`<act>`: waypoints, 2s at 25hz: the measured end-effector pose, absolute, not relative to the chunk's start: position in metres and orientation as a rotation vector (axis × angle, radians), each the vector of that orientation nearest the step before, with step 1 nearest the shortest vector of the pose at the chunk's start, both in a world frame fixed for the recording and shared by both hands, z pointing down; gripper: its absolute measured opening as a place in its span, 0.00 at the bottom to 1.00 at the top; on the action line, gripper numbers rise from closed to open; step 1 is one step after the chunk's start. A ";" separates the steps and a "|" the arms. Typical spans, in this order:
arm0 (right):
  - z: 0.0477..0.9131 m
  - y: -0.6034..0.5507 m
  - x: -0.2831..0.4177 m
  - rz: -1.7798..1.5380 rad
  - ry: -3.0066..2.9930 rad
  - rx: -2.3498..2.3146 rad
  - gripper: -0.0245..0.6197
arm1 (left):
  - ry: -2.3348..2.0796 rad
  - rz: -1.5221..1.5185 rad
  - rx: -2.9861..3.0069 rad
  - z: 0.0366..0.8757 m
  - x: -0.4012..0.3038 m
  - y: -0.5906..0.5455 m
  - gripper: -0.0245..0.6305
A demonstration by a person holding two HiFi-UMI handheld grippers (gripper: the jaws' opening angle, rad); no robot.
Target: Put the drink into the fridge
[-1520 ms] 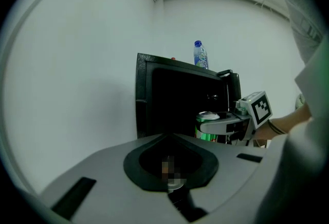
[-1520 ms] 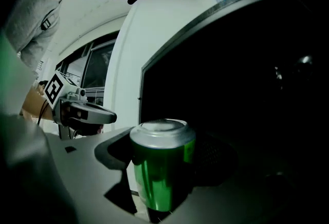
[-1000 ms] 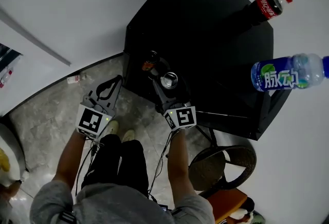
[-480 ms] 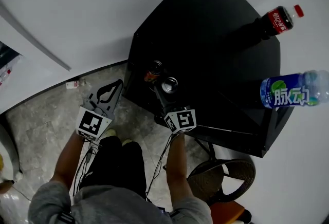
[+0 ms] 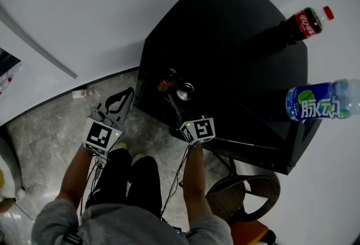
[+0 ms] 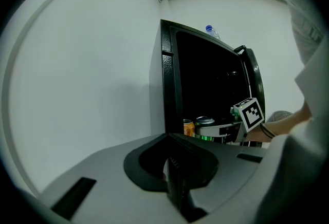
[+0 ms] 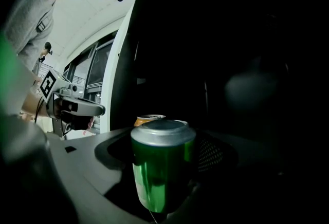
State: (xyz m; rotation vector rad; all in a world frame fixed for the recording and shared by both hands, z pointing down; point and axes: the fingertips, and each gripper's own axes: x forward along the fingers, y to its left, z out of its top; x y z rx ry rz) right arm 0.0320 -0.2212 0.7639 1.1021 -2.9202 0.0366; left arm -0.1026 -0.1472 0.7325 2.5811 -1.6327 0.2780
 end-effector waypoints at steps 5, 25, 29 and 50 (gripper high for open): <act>0.764 -0.222 0.033 0.049 -2.917 1.114 0.56 | -1.637 0.270 2.575 0.731 -0.105 -0.146 0.04; 0.708 -0.195 0.046 -0.038 -2.862 1.220 0.56 | -1.621 0.260 2.619 0.681 -0.101 -0.126 0.04; 0.683 -0.179 0.046 -0.017 -2.856 1.240 0.55 | -1.607 0.248 2.632 0.650 -0.097 -0.118 0.04; 0.523 -0.103 0.075 -0.104 -2.729 1.517 0.29 | -1.456 0.223 2.765 0.501 -0.065 -0.100 0.04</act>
